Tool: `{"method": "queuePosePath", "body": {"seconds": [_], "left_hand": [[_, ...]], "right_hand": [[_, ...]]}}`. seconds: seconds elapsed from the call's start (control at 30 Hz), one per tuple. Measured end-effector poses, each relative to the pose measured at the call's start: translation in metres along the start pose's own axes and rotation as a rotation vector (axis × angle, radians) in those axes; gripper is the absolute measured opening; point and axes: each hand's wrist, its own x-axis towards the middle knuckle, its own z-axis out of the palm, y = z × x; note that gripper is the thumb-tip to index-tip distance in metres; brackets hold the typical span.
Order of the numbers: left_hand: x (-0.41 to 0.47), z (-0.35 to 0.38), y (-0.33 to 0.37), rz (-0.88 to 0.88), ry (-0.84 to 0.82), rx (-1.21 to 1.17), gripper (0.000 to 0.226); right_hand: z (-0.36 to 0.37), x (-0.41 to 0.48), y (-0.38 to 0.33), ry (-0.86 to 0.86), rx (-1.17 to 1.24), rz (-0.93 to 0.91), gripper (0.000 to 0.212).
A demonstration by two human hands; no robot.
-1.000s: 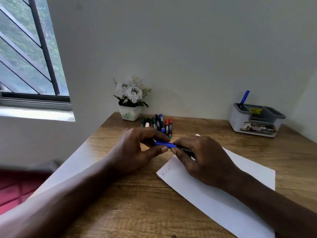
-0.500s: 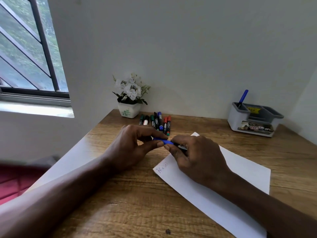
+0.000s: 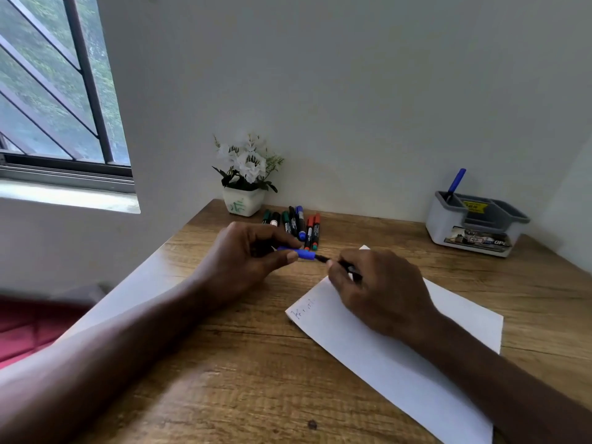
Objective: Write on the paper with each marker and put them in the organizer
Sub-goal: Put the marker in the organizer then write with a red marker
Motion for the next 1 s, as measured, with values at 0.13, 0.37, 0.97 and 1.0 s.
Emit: {"method": "queuePosePath", "body": {"seconds": [0.13,0.37,0.97,1.0], "left_hand": [[-0.001,0.001,0.003,-0.093,0.006,0.199,0.017],[0.0,0.0,0.01,-0.128,-0.112,0.433,0.026],[-0.005,-0.006,0.017,-0.534,-0.445,0.676,0.145],[-0.005,-0.006,0.017,-0.535,-0.453,0.68,0.147]], "right_hand": [[-0.005,0.003,0.012,-0.079,0.088,0.104,0.03],[-0.004,0.005,0.014,-0.131,0.292,0.029,0.039],[-0.009,-0.003,-0.005,-0.332,1.259,0.171,0.018],[-0.008,-0.004,-0.01,-0.327,1.231,0.181,0.028]]}}
